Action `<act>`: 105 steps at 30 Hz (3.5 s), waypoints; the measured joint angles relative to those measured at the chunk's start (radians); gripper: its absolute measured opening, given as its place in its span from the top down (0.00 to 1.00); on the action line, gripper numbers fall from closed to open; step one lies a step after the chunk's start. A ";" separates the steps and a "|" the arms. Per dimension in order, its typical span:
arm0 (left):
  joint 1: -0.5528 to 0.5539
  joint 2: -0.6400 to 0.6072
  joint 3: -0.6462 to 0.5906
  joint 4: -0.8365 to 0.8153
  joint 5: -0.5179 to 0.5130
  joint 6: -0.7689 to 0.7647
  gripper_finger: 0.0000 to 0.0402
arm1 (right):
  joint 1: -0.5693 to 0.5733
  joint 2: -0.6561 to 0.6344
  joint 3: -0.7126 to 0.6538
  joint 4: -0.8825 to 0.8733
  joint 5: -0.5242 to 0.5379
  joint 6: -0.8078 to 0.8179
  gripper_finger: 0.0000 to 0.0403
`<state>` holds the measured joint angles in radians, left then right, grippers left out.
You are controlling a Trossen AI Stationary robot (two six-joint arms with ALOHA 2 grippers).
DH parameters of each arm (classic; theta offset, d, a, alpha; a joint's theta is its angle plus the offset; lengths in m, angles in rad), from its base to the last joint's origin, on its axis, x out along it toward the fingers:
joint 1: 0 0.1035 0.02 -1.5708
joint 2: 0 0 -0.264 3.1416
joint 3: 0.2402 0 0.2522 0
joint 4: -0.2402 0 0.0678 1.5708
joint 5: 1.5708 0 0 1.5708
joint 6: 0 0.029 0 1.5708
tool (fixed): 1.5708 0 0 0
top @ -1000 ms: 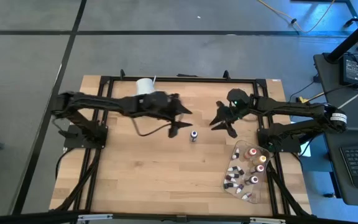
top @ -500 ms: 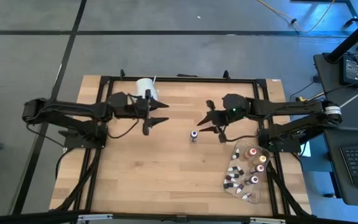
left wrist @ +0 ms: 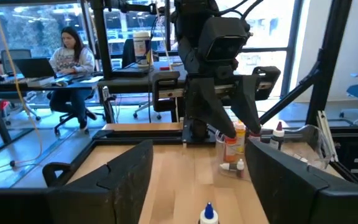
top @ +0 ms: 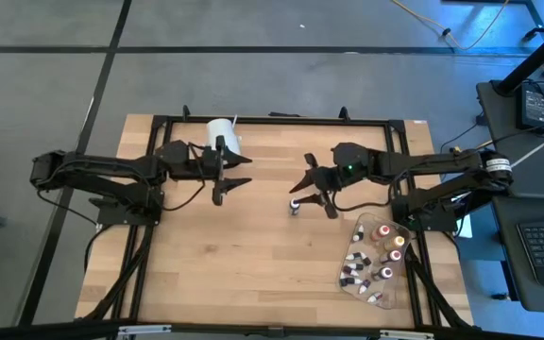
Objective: Pick & Place food coloring
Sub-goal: Put the large blue food coloring bottle into the transparent bin
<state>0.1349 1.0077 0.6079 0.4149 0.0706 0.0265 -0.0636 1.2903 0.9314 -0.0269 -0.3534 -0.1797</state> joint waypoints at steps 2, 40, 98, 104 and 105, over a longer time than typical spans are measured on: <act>0.000 0.000 0.000 0.000 0.000 0.016 0.37 | 0.006 0.000 0.000 0.000 0.022 0.015 0.57; 0.000 0.000 0.000 -0.008 -0.001 0.021 0.37 | 0.025 0.374 0.206 -0.478 0.248 0.020 0.39; 0.000 0.001 0.001 -0.028 -0.060 0.040 0.37 | 0.783 -0.078 0.227 -1.249 0.691 1.401 0.70; 0.000 0.001 0.001 -0.027 -0.060 0.040 0.37 | 0.860 -0.077 0.134 -1.301 0.729 1.597 0.70; 0.000 0.001 0.001 -0.027 -0.060 0.040 0.37 | 0.866 -0.077 0.115 -1.305 0.729 1.615 0.70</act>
<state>0.1345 1.0084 0.6086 0.3882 0.0105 0.0662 0.8024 1.2133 1.0466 -1.3317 0.3756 1.4353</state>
